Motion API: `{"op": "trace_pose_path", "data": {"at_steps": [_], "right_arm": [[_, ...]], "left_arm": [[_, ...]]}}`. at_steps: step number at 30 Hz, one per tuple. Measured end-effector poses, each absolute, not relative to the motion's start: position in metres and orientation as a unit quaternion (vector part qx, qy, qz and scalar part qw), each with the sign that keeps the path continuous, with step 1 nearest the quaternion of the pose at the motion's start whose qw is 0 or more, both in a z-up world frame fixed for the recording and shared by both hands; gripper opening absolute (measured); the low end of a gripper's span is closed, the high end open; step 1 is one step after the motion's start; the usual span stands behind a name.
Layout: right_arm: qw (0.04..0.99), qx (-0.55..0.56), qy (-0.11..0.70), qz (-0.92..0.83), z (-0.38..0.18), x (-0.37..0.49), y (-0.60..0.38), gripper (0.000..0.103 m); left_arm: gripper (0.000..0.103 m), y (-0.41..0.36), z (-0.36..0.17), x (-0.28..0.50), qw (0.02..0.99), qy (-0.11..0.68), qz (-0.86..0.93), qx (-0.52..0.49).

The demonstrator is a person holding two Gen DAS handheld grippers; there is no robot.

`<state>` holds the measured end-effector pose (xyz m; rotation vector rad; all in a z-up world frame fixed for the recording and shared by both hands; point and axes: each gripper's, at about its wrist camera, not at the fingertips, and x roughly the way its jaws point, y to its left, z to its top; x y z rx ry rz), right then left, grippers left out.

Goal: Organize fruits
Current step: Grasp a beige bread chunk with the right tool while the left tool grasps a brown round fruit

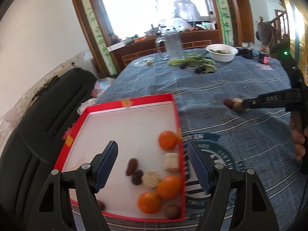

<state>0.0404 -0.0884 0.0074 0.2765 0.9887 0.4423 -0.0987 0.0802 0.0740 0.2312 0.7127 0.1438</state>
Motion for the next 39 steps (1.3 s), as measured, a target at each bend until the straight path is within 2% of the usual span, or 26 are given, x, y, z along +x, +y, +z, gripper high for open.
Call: {"op": "trace_pose_path", "data": {"at_steps": [1, 7, 11, 24, 26, 30, 32, 33, 34, 39], "right_arm": [[0.845, 0.14, 0.47, 0.213, 0.007, 0.041, -0.091, 0.018], [0.805, 0.248, 0.49, 0.225, -0.005, 0.048, -0.128, 0.015], [0.802, 0.278, 0.491, 0.195, -0.003, 0.05, -0.154, 0.013], [0.818, 0.262, 0.474, 0.194, 0.014, 0.048, -0.161, 0.013], [0.82, 0.269, 0.469, 0.187, 0.015, 0.048, -0.167, 0.013], [0.822, 0.265, 0.467, 0.187, 0.016, 0.048, -0.165, 0.014], [0.82, 0.264, 0.47, 0.193, 0.016, 0.049, -0.163, 0.014], [0.819, 0.261, 0.473, 0.196, 0.016, 0.05, -0.161, 0.014], [0.817, 0.258, 0.475, 0.2, 0.014, 0.05, -0.16, 0.014], [0.819, 0.228, 0.479, 0.219, 0.014, 0.049, -0.145, 0.014]], "left_arm": [[0.075, 0.075, 0.075, -0.096, 0.928, 0.35, 0.063, 0.114], [0.075, 0.043, 0.079, -0.071, 0.926, 0.359, 0.021, 0.116], [0.075, 0.017, 0.075, -0.046, 0.923, 0.368, -0.005, 0.114], [0.071, -0.042, 0.029, 0.014, 0.892, 0.416, -0.076, 0.159], [0.065, -0.046, 0.022, 0.023, 0.885, 0.43, -0.085, 0.156], [0.059, -0.043, 0.014, 0.033, 0.882, 0.441, -0.098, 0.133], [0.041, -0.041, 0.014, 0.036, 0.881, 0.444, -0.111, 0.117], [0.036, -0.04, 0.014, 0.036, 0.881, 0.445, -0.12, 0.109], [0.025, -0.039, 0.014, 0.036, 0.88, 0.445, -0.134, 0.1], [0.025, -0.033, 0.013, 0.029, 0.881, 0.442, -0.142, 0.09]]}}
